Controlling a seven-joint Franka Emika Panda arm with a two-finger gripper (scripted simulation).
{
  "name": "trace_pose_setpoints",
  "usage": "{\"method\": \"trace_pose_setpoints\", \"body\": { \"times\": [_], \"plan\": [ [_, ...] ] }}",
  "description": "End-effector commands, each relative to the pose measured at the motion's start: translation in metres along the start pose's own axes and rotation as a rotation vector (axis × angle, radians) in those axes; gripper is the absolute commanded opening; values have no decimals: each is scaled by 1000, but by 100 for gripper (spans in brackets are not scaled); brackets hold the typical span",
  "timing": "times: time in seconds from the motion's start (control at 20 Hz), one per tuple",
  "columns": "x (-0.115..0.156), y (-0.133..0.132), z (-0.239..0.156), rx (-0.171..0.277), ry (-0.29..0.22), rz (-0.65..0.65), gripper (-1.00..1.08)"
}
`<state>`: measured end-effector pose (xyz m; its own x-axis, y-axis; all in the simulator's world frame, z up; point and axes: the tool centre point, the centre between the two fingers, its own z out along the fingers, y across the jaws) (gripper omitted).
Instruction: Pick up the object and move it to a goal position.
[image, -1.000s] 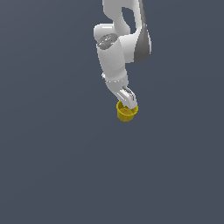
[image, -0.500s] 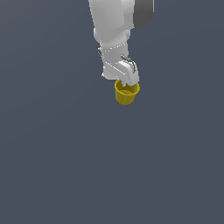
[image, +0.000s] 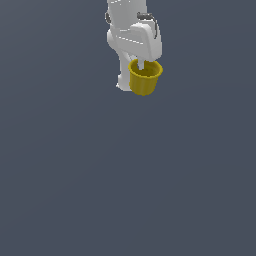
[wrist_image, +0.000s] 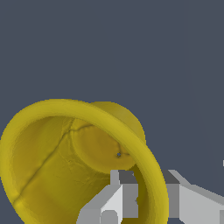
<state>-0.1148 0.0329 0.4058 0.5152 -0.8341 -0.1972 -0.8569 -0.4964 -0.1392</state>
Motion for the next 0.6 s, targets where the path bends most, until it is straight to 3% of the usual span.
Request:
{"method": "trace_pose_setpoints", "body": {
  "times": [0.0,0.55],
  "plan": [
    [-5,0,-27,2,1,-1,-100],
    [-17,-3,-101,4,-2,-3,-100]
  ]
}}
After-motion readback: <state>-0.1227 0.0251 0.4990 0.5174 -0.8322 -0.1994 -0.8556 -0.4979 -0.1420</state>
